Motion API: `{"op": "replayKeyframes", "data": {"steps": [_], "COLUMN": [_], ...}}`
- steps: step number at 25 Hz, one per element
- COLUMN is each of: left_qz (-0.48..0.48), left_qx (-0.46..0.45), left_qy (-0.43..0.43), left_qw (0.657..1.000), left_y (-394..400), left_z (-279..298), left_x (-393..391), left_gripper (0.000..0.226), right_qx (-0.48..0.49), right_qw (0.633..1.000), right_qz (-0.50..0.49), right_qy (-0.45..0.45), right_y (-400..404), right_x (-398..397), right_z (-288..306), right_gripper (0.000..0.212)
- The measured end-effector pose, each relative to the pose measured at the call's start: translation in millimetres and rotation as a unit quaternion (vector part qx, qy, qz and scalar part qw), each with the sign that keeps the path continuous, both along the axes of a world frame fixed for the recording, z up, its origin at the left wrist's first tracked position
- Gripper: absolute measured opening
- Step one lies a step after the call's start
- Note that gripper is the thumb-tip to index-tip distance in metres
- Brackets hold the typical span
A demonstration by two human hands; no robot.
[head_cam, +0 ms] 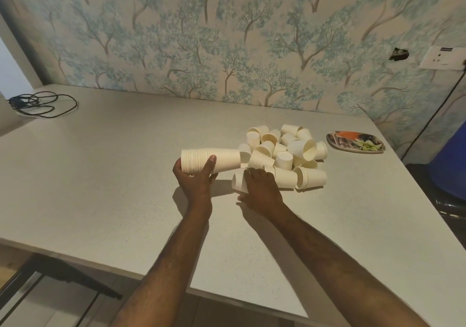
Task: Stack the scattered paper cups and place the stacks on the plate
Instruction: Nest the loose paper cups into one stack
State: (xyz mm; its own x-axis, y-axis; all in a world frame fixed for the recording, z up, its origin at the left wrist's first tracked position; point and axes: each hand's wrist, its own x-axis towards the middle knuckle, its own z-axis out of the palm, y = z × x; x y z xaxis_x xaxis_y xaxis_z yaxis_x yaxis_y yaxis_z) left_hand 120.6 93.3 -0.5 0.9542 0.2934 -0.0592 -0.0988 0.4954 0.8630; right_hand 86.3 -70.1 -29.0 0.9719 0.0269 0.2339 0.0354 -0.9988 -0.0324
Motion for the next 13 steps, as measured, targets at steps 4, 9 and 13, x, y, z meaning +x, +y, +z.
{"op": "replayKeyframes", "data": {"steps": [4, 9, 13], "left_qz": [0.011, 0.019, 0.034], "left_qx": [0.002, -0.009, -0.033], "left_qy": [-0.004, -0.004, -0.019], "left_qw": [1.000, 1.000, 0.999], "left_y": [2, 7, 10], "left_z": [-4, -2, 3], "left_x": [-1, 0, 5], "left_gripper": [0.087, 0.087, 0.088], "right_qx": [-0.063, 0.085, 0.451], "right_qw": [0.997, 0.993, 0.882], "right_qz": [-0.032, -0.074, -0.078], "right_qy": [-0.037, -0.040, -0.115], "right_y": [13, 7, 3], "right_x": [0, -5, -8], "right_z": [-9, 3, 28], "right_gripper": [0.053, 0.065, 0.082]}}
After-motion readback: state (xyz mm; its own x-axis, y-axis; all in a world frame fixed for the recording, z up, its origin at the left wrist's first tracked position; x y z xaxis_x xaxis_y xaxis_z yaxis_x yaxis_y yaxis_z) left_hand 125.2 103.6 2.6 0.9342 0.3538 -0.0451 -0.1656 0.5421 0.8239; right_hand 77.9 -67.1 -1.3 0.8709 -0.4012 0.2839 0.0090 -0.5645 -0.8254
